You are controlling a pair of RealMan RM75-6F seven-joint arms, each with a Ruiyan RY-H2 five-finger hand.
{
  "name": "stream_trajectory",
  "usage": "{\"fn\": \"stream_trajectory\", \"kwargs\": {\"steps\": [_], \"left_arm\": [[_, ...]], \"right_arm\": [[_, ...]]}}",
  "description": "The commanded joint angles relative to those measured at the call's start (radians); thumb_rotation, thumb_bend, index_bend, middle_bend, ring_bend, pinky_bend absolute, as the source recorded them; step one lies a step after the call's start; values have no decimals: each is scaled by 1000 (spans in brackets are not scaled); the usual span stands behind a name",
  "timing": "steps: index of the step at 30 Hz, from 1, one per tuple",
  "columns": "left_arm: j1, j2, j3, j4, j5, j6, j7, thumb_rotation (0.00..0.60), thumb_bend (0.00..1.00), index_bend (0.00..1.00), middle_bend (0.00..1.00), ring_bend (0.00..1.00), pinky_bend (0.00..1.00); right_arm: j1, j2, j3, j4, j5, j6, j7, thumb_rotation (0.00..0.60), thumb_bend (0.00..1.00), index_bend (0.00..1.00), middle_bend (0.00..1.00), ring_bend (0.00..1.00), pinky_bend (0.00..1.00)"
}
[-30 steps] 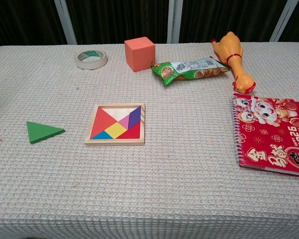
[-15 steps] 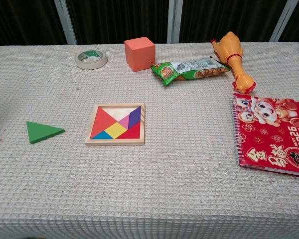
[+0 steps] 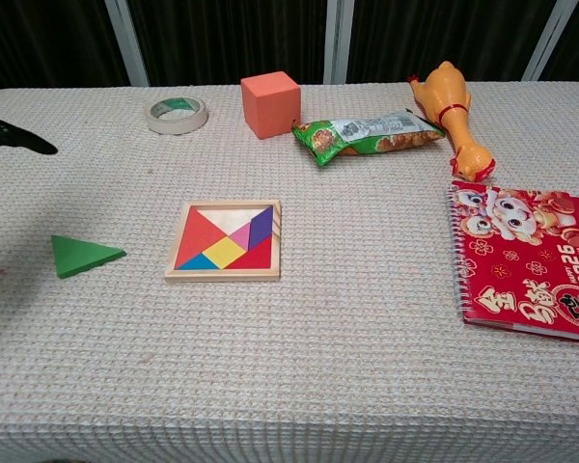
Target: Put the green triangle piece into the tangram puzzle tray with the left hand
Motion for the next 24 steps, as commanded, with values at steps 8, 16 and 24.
{"fn": "stream_trajectory", "kwargs": {"steps": [8, 16, 24], "left_arm": [[-91, -80, -25, 60, -83, -121, 16, 600, 116, 131, 105, 0, 59], [-105, -95, -19, 87, -120, -131, 27, 600, 117, 141, 105, 0, 59], [-121, -116, -14, 110, -137, -141, 15, 600, 121, 167, 105, 0, 59]], "right_arm": [[-2, 2, 1, 1, 6, -1, 2, 600, 379, 0, 0, 0, 0], [3, -6, -1, 16, 14, -18, 12, 600, 379, 0, 0, 0, 0], [4, -4, 0, 14, 17, -18, 10, 600, 379, 0, 0, 0, 0]]}}
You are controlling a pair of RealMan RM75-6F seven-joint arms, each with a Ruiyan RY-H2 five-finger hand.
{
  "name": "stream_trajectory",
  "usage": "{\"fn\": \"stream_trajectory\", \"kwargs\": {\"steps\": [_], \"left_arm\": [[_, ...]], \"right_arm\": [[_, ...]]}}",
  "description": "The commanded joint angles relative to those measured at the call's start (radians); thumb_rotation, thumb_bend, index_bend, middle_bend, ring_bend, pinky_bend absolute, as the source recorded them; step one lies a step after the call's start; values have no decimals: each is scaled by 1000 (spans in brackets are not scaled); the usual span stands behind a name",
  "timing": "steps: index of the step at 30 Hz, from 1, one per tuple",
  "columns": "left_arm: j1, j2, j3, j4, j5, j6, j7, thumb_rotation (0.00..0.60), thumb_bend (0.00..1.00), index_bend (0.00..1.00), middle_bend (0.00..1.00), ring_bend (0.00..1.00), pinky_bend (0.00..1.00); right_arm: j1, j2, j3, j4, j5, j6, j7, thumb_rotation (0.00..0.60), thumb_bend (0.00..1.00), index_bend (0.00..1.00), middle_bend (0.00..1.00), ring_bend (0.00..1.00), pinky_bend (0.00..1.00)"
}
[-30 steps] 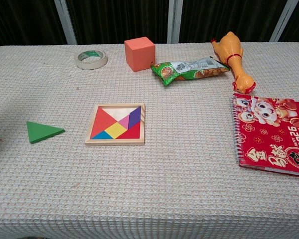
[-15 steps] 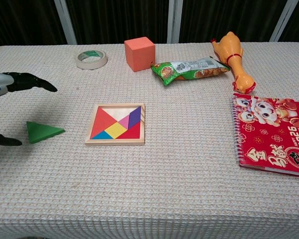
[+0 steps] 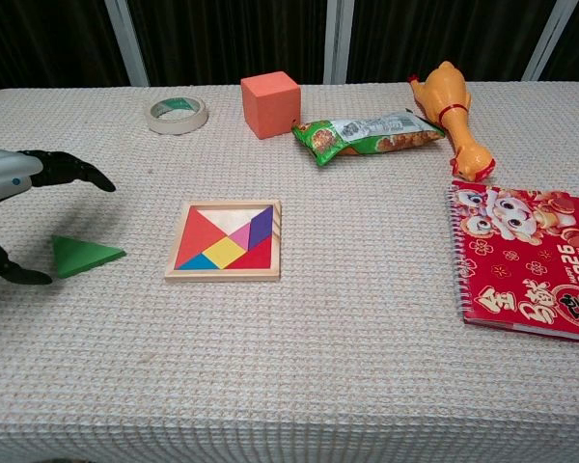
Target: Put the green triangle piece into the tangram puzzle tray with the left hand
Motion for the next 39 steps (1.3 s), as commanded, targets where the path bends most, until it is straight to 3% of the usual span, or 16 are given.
{"fn": "stream_trajectory", "kwargs": {"steps": [1, 39], "left_arm": [[-6, -7, 2, 6, -1, -2, -3, 600, 121, 170, 105, 0, 59], [-37, -39, 24, 42, -84, -14, 51, 600, 184, 307, 105, 0, 59]], "right_arm": [[-1, 1, 0, -1, 1, 1, -1, 600, 379, 0, 0, 0, 0], [2, -2, -1, 9, 22, -22, 3, 600, 373, 0, 0, 0, 0]]}}
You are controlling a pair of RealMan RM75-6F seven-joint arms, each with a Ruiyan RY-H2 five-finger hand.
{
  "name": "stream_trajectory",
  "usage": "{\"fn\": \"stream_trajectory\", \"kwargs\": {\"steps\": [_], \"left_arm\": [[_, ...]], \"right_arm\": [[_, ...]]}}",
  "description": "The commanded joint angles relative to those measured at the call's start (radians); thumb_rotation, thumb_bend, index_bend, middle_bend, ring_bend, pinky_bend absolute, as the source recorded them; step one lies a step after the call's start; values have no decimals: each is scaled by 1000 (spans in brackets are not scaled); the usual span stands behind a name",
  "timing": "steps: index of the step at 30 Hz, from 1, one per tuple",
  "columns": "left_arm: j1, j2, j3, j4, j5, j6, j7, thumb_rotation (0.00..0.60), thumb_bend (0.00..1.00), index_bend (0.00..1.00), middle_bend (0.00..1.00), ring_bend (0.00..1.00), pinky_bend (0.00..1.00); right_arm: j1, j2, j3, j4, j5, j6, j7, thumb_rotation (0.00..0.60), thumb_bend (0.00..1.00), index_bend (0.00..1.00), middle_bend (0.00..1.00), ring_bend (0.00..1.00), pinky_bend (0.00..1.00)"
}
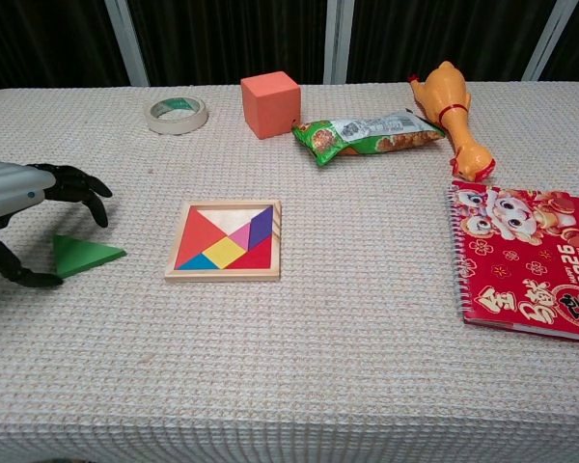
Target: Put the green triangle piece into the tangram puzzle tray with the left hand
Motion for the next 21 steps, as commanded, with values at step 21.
{"fn": "stream_trajectory", "kwargs": {"steps": [21], "left_arm": [[-8, -7, 6, 14, 4, 8, -16, 600, 189, 451, 111, 0, 59]], "right_arm": [[6, -12, 7, 22, 35, -28, 9, 600, 368, 0, 0, 0, 0]]}}
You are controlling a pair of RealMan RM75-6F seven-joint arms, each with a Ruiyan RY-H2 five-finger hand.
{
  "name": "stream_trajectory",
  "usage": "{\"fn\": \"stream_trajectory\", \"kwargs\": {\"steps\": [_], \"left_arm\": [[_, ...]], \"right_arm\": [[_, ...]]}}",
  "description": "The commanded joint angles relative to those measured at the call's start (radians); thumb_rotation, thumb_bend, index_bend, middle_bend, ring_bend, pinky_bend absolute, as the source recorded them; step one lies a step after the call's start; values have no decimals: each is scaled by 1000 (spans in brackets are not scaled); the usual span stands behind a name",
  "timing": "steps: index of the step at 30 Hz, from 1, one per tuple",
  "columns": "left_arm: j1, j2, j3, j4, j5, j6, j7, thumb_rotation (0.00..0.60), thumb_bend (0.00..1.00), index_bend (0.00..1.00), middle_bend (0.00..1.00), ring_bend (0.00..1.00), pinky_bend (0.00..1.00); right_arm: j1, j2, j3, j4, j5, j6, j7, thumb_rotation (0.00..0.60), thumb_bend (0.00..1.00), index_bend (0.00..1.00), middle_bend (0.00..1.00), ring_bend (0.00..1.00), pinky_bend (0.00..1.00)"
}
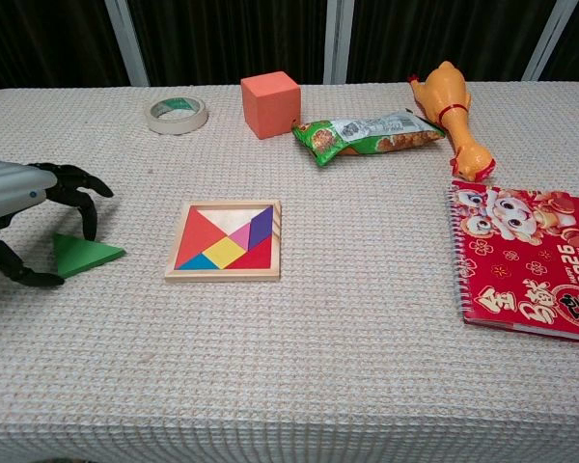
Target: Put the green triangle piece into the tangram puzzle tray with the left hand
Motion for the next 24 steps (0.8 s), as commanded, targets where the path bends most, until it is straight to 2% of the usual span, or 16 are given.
{"fn": "stream_trajectory", "kwargs": {"steps": [1, 8, 12, 18, 24], "left_arm": [[0, 2, 0, -3, -1, 1, -1, 600, 190, 452, 111, 0, 59], [-9, 22, -21, -43, -4, 13, -7, 600, 192, 456, 111, 0, 60], [-28, 28, -47, -88, -46, -5, 18, 600, 195, 463, 111, 0, 60], [-77, 24, -99, -181, -182, -36, 130, 600, 200, 463, 111, 0, 59], [-140, -10, -141, -258, -382, -22, 296, 600, 200, 465, 111, 0, 56]], "right_arm": [[0, 0, 0, 0, 0, 0, 1, 600, 369, 0, 0, 0, 0], [0, 2, 0, -2, -2, 3, 3, 600, 368, 0, 0, 0, 0], [0, -1, 0, -1, -5, 5, 11, 600, 369, 0, 0, 0, 0], [-3, 5, -1, 0, -17, 15, 34, 600, 368, 0, 0, 0, 0], [-8, 16, 0, -1, -22, 25, 57, 600, 368, 0, 0, 0, 0]]}}
